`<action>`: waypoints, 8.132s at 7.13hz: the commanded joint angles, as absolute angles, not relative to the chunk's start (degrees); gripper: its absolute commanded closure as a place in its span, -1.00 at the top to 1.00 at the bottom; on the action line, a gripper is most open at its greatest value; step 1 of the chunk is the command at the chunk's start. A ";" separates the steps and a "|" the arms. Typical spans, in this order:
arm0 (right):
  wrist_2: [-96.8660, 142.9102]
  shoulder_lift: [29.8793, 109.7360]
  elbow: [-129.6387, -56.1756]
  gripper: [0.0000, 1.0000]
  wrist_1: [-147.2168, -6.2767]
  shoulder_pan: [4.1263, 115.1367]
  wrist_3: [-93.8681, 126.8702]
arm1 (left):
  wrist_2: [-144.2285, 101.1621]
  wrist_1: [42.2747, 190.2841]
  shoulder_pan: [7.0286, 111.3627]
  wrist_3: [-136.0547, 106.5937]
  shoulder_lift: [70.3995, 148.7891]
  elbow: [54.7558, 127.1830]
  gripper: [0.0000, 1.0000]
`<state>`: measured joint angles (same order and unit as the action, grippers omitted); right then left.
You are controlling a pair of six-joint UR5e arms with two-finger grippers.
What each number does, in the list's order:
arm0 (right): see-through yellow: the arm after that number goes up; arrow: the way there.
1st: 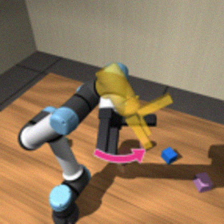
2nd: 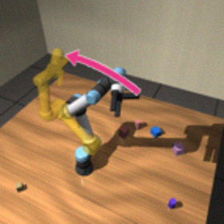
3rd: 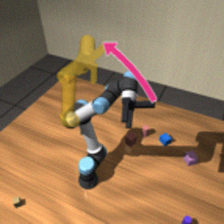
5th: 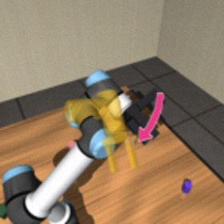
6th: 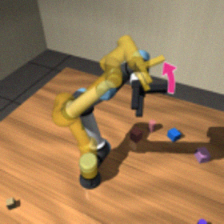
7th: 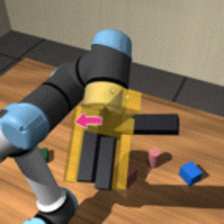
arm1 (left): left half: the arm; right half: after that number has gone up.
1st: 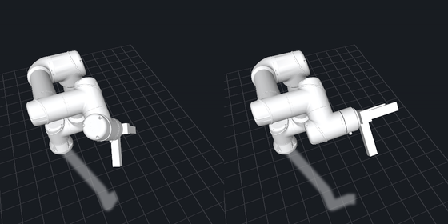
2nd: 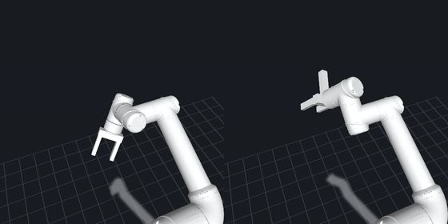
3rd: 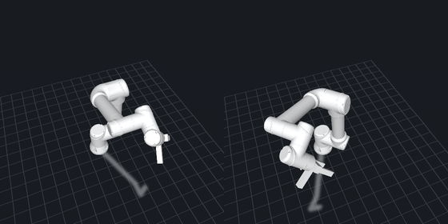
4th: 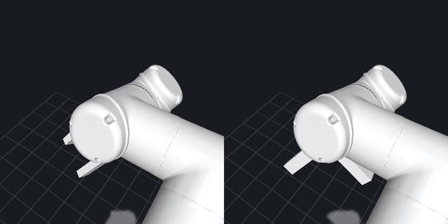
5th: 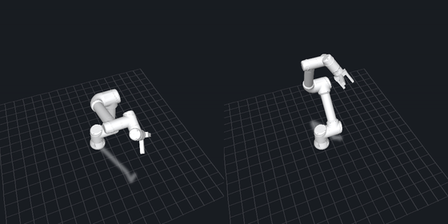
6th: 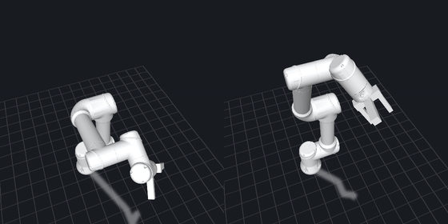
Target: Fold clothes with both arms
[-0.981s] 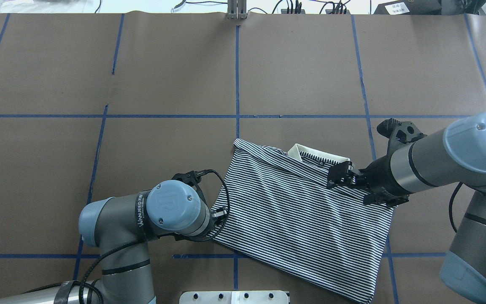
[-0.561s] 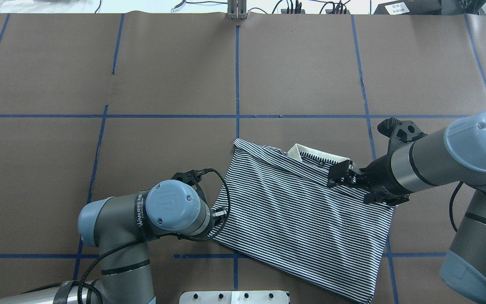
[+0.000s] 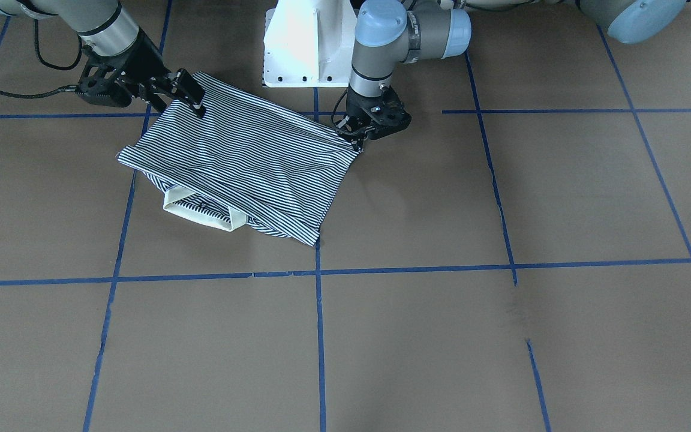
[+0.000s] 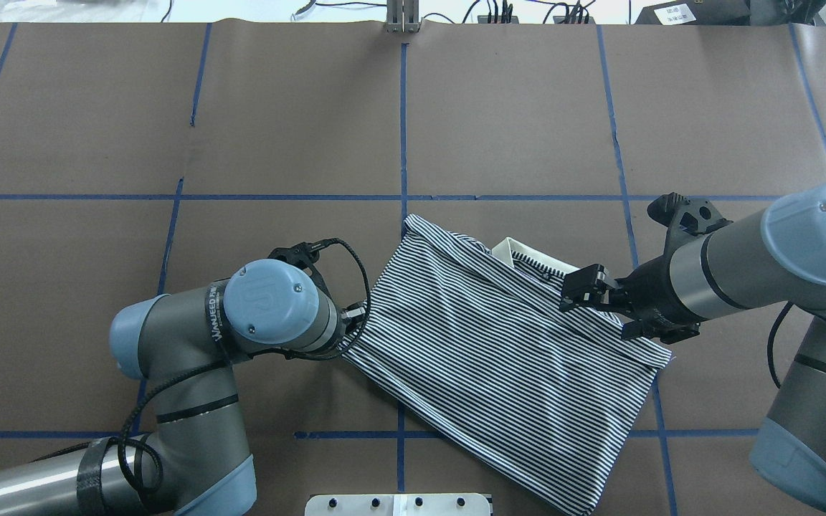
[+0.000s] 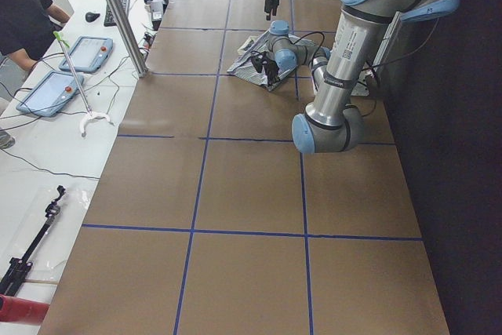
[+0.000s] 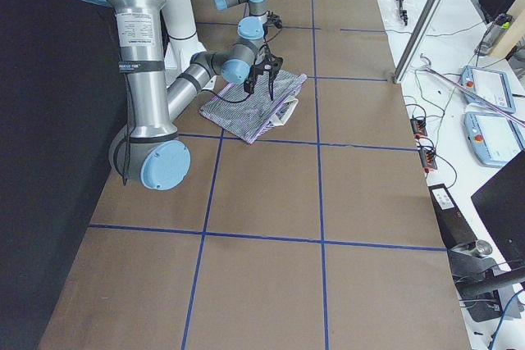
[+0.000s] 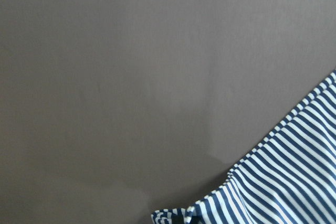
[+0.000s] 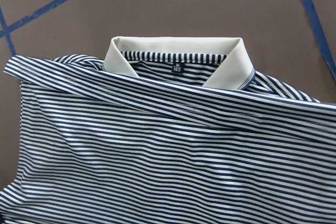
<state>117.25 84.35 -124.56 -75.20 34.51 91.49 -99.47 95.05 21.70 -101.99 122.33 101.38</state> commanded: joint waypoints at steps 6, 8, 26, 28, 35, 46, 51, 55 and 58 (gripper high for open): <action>116.72 84.20 -122.26 1.00 -75.15 35.16 91.84 | -92.37 99.29 34.52 -87.38 126.81 89.33 -1.00; 115.75 84.11 -121.90 1.00 -75.15 35.16 91.93 | -90.72 102.11 36.64 -81.41 128.49 87.72 -1.00; 101.71 57.51 -104.53 1.00 -91.76 25.24 84.84 | -103.89 111.81 43.95 -67.59 121.21 93.14 1.00; 99.32 52.76 -101.17 1.00 -98.21 21.82 79.05 | -103.89 111.44 43.33 -67.76 120.33 93.78 1.00; 97.38 51.77 -97.30 1.00 -105.29 18.63 64.95 | -104.06 111.53 42.63 -68.11 120.15 93.69 1.00; 98.00 57.20 -99.83 1.00 -105.64 22.06 61.35 | -104.06 111.88 42.01 -68.03 120.76 93.25 1.00; 97.74 60.32 -106.10 1.00 -105.56 23.37 59.24 | -104.15 111.88 41.92 -68.03 120.85 93.69 1.00; 97.47 47.55 -91.60 1.00 -103.03 26.37 52.38 | -104.24 111.89 42.01 -67.59 120.41 93.69 1.00; 97.56 48.42 -90.44 1.00 -102.48 26.11 52.38 | -104.06 111.27 42.36 -67.50 118.32 95.44 1.00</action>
